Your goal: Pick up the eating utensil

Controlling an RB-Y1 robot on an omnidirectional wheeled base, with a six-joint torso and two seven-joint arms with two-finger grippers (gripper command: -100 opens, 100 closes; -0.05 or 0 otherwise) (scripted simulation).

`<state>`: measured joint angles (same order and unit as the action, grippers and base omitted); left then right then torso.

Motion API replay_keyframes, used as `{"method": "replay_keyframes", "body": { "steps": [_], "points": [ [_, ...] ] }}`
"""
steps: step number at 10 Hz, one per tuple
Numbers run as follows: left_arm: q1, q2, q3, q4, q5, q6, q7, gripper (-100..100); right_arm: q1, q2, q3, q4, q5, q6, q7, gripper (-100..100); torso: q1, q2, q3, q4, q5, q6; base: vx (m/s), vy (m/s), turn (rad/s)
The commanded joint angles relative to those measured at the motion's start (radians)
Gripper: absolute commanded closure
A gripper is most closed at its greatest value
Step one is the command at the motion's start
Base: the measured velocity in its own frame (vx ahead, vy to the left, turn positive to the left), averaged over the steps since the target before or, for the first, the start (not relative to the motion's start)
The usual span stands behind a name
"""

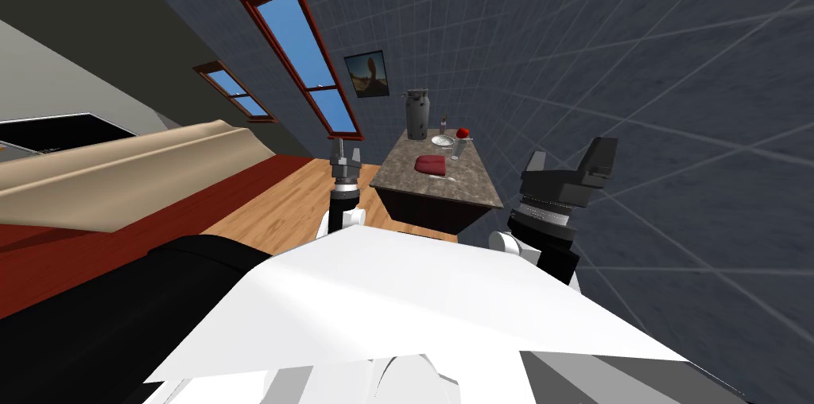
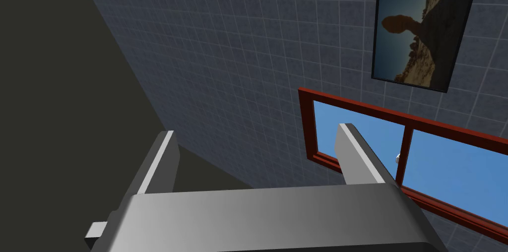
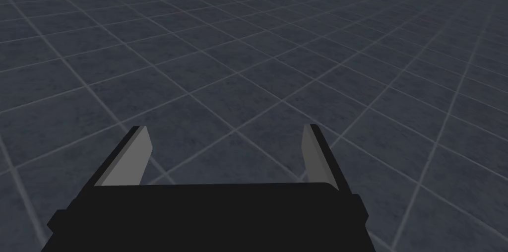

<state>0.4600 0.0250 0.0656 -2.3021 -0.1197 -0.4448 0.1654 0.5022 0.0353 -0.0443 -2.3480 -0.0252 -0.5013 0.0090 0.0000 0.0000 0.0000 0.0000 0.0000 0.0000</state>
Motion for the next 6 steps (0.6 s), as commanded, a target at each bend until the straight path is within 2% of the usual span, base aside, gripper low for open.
{"method": "replay_keyframes", "body": {
  "steps": [1,3,5,6],
  "points": [
    [0.000,0.000,0.000,0.000,0.000,0.000,0.000,0,0.011,-0.050,0.011,0.003,-0.002,0.000,0.002,-100,0.000,0.000,0.000,0.000,0.000,0.000,-0.016,0.038,-0.024],
    [0.000,0.000,0.000,0.000,0.000,0.000,0.000,0,0.021,-0.093,0.022,0.007,-0.004,-0.001,0.004,-100,0.004,0.003,0.002,0.001,0.001,0.000,-0.048,0.064,-0.030],
    [0.000,0.000,0.000,0.000,0.000,0.000,0.000,0,0.047,-0.163,0.054,0.020,-0.005,-0.004,0.008,-100,0.005,0.002,0.001,0.001,0.001,0.000,-0.038,0.095,-0.019],
    [0.000,0.000,0.000,0.000,0.000,0.000,0.000,0,0.047,-0.182,0.054,0.020,-0.005,-0.004,0.008,-100,0.007,0.003,0.002,0.001,0.001,0.000,-0.047,0.088,-0.012]
  ]
}}
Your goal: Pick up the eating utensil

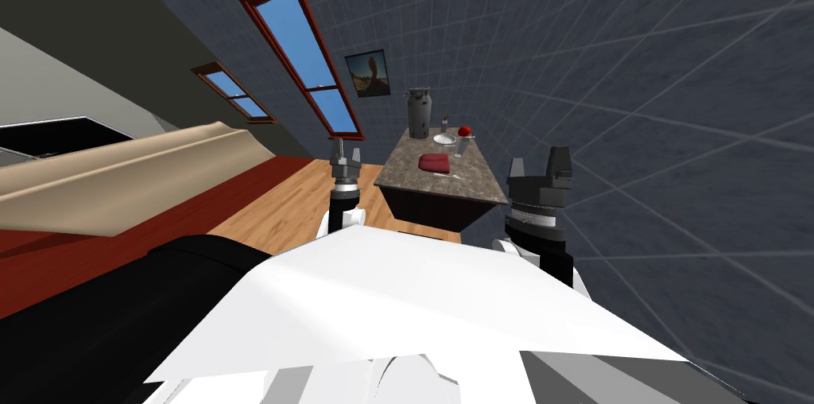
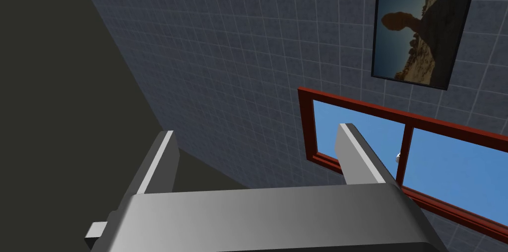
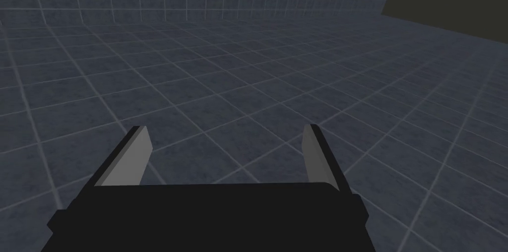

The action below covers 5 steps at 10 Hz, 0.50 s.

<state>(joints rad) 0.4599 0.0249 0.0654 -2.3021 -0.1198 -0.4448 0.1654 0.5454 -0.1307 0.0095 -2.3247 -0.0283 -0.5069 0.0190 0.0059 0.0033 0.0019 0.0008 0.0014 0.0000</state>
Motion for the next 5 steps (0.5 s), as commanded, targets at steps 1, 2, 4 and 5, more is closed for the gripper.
{"method": "replay_keyframes", "body": {
  "steps": [1,2,4,5],
  "points": [
    [0.000,0.000,0.000,0.000,0.000,0.000,0.000,0,0.020,-0.050,0.020,0.007,-0.001,-0.001,0.000,-100,0.000,0.000,0.000,0.000,0.000,0.000,-0.058,0.085,-0.005],
    [0.000,0.000,0.000,0.000,0.000,0.000,0.000,0,0.020,-0.063,0.020,0.007,-0.001,-0.001,0.000,-100,0.000,0.001,0.000,0.000,0.000,0.000,-0.051,0.075,-0.007],
    [0.000,0.000,0.000,0.000,0.000,0.000,0.000,0,0.052,-0.132,0.066,0.036,0.004,-0.007,0.005,-100,-0.001,0.001,0.000,0.000,0.000,0.000,-0.067,0.088,0.003],
    [0.000,0.000,0.000,0.000,0.000,0.000,0.000,0,0.052,-0.152,0.066,0.036,0.004,-0.007,0.005,-100,0.001,0.002,0.001,0.000,0.000,0.000,-0.053,0.106,0.001]
  ]
}}
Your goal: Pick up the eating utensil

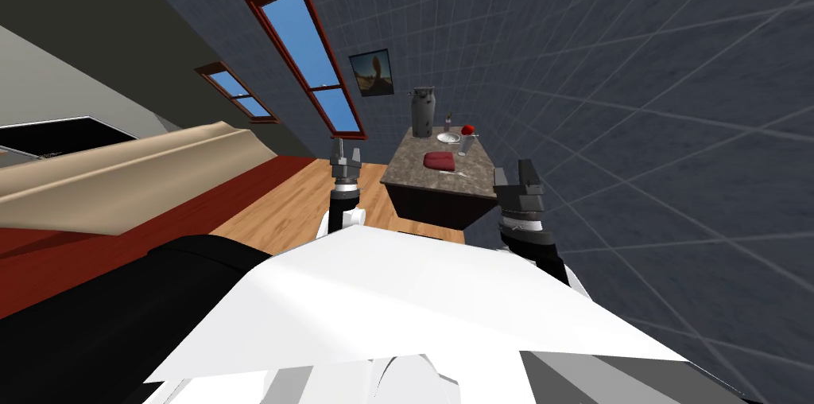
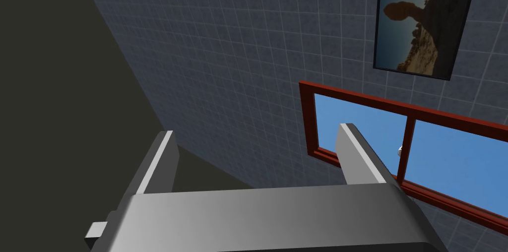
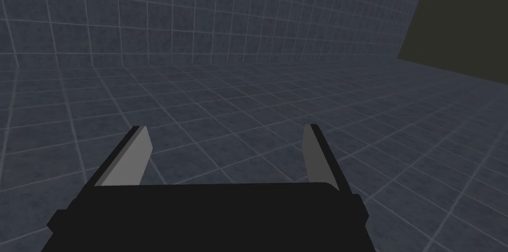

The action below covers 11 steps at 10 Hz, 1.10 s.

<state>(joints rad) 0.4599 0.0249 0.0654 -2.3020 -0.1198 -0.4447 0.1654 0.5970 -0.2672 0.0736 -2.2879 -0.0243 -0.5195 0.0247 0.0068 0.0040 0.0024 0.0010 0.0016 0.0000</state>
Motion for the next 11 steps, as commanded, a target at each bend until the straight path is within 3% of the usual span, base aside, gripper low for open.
{"method": "replay_keyframes", "body": {
  "steps": [1,2,4,5,7,8,11],
  "points": [
    [0.000,0.000,0.000,0.000,0.000,0.000,0.000,0,0.016,-0.050,0.028,0.017,0.004,0.002,0.001,-100,0.000,0.000,0.000,0.000,0.000,0.000,-0.047,0.101,0.019],
    [0.000,0.000,0.000,0.000,0.000,0.000,0.000,0,0.016,-0.058,0.028,0.017,0.004,0.002,0.001,-100,0.000,0.000,0.000,0.000,0.000,0.000,-0.047,0.084,0.007],
    [0.000,0.000,0.000,0.000,0.000,0.000,0.000,0,0.047,-0.128,0.084,0.064,0.017,-0.008,0.005,-100,-0.001,0.001,0.000,0.000,0.000,0.000,-0.083,0.106,0.049],
    [0.000,0.000,0.000,0.000,0.000,0.000,0.000,0,0.047,-0.142,0.084,0.064,0.017,-0.008,0.005,-100,0.001,0.002,0.001,0.000,0.000,0.000,-0.043,0.094,0.024],
    [0.000,0.000,0.000,0.000,0.000,0.000,0.000,0,0.073,-0.208,0.144,0.125,0.036,-0.019,0.009,-100,-0.001,-0.001,-0.001,0.000,0.000,0.000,-0.051,0.108,0.096],
    [0.000,0.000,0.000,0.000,0.000,0.000,0.000,0,0.073,-0.224,0.144,0.125,0.036,-0.019,0.009,-100,0.001,0.000,0.000,0.000,0.000,0.000,-0.059,0.099,0.029],
    [0.000,0.000,0.000,0.000,0.000,0.000,0.000,0,0.094,-0.304,0.204,0.199,0.060,-0.031,0.012,-100,-0.002,-0.001,-0.001,0.000,0.000,0.000,-0.037,0.091,0.090]
  ]
}}
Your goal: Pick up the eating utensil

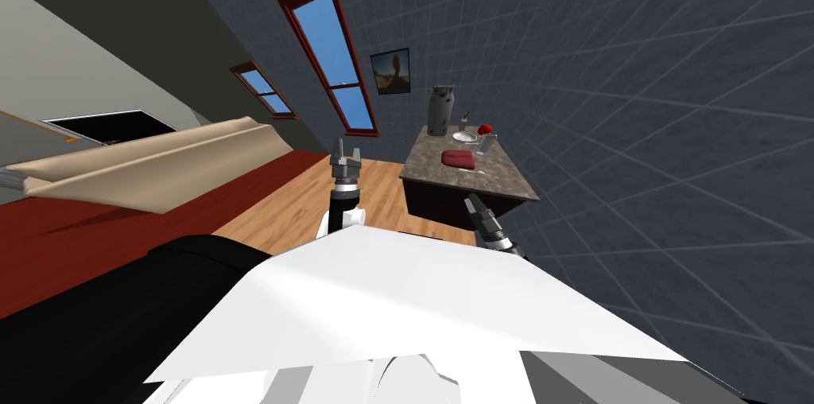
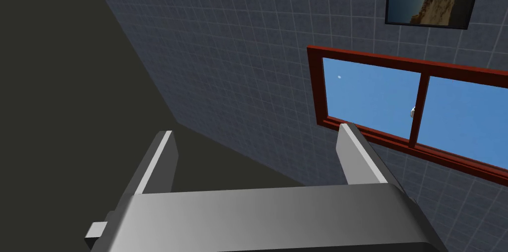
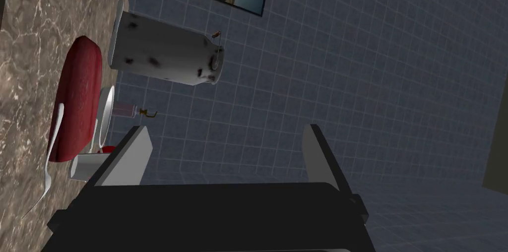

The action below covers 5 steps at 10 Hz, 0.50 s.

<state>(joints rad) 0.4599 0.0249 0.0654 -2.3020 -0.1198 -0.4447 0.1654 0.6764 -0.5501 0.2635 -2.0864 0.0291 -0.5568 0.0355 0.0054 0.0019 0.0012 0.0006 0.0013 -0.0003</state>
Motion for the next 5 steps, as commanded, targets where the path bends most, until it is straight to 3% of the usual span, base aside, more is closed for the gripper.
{"method": "replay_keyframes", "body": {
  "steps": [1,2,3,4,5],
  "points": [
    [0.000,0.000,0.000,0.000,0.000,0.000,0.000,0,0.023,-0.050,0.044,0.041,0.021,0.001,0.002,-100,0.000,0.000,0.000,0.000,0.000,0.000,-0.047,0.110,0.208],
    [0.000,0.000,0.000,0.000,0.000,0.000,0.000,0,0.023,-0.065,0.044,0.041,0.021,0.001,0.002,-100,0.001,0.001,0.001,0.000,0.000,0.000,-0.040,0.076,0.053],
    [0.000,0.000,0.000,0.000,0.000,0.000,0.000,0,0.030,-0.100,0.074,0.088,0.037,-0.005,0.002,-100,-0.001,0.001,0.001,0.000,0.000,0.000,-0.018,0.091,0.148],
    [0.000,0.000,0.000,0.000,0.000,0.000,0.000,0,0.030,-0.109,0.074,0.088,0.037,-0.005,0.002,-100,0.000,0.000,0.000,0.000,0.000,0.000,-0.018,0.070,0.070],
    [0.000,0.000,0.000,0.000,0.000,0.000,0.000,0,0.036,-0.154,0.102,0.129,0.054,-0.011,0.003,-100,-0.001,0.000,0.000,0.000,0.000,0.001,-0.023,0.076,0.164]
  ]
}}
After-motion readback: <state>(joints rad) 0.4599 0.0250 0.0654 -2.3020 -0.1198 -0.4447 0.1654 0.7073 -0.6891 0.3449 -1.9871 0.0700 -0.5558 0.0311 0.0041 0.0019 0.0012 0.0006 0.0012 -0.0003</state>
